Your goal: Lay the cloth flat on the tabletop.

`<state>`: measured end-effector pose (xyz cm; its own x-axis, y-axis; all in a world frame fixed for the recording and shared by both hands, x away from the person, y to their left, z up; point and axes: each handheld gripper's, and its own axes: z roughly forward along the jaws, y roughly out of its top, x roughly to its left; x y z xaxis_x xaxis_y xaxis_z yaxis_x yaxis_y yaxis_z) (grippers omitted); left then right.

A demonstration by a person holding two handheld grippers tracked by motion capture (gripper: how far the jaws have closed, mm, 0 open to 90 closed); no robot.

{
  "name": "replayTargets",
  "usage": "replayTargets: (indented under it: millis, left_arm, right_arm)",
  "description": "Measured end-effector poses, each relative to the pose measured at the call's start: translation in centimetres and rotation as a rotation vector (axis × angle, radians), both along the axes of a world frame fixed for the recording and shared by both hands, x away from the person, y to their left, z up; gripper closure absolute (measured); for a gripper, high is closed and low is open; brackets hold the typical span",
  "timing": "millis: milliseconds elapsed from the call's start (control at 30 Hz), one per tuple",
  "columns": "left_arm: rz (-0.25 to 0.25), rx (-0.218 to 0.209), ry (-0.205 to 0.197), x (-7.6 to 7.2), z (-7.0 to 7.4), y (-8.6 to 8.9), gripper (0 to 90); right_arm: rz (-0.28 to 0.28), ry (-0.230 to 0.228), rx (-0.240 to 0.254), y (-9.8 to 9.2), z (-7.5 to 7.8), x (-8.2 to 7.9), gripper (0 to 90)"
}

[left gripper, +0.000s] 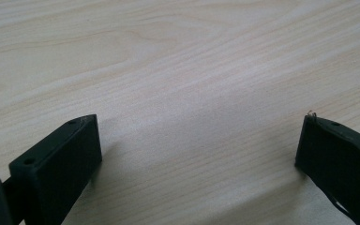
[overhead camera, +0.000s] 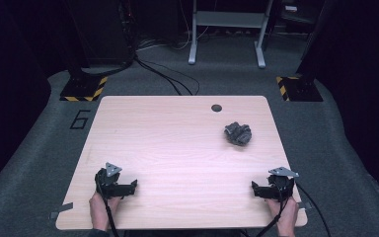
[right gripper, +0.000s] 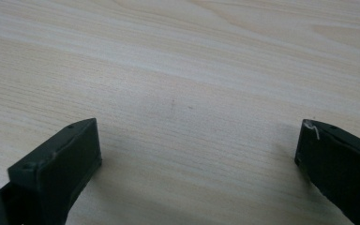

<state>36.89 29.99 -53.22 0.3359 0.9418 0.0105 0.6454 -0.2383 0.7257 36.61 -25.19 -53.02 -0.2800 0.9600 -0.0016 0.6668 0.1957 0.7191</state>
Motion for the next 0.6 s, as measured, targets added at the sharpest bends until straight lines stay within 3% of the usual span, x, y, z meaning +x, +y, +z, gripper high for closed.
replayTargets:
  millis: [567,600]
  left_arm:
    - [0.006,0.000,0.000,0.00,0.01,-0.02,0.3]
    - [0.007,0.000,0.000,-0.01,0.01,-0.03,0.3]
  right_arm:
    - [-0.018,0.029,0.012,-0.09,0.26,0.37,0.0]
    - [-0.025,0.037,0.065,-0.38,0.45,0.53,0.0]
